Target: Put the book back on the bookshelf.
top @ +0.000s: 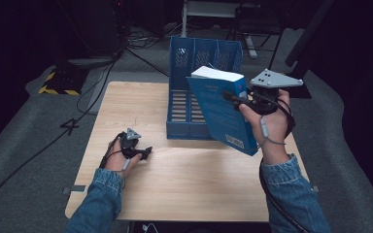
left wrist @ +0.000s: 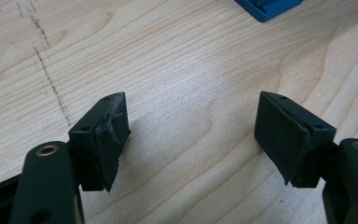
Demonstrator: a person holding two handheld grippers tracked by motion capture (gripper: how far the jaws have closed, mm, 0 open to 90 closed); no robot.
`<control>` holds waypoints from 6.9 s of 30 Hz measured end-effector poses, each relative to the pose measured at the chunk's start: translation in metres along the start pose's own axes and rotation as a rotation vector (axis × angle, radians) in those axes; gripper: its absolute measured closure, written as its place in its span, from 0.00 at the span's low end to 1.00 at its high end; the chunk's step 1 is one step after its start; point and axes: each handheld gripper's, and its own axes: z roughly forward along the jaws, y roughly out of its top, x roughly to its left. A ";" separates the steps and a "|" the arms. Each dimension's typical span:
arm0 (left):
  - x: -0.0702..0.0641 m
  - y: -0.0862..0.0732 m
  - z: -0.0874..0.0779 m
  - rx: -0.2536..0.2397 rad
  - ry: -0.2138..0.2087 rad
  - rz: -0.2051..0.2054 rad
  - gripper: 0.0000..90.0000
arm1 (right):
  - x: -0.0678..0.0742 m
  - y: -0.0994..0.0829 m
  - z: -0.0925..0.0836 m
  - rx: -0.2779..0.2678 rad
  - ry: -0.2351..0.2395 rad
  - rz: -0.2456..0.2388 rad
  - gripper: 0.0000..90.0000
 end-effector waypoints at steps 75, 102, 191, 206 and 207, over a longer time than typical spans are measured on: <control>0.002 0.000 0.000 0.003 0.002 0.000 0.28 | -0.100 0.015 0.091 -0.146 -0.290 0.285 0.68; 0.001 0.001 0.000 0.004 0.005 -0.006 0.28 | -0.104 -0.038 0.153 -0.023 -0.268 0.311 0.67; 0.002 0.001 0.001 0.006 0.012 -0.005 0.27 | -0.098 -0.048 0.174 -0.072 -0.311 0.249 0.66; 0.002 0.001 0.001 0.006 0.012 -0.005 0.26 | -0.079 -0.055 0.158 0.001 -0.355 0.215 0.66; 0.002 0.000 0.000 0.006 0.012 -0.005 0.26 | -0.079 -0.055 0.158 0.001 -0.362 0.215 0.66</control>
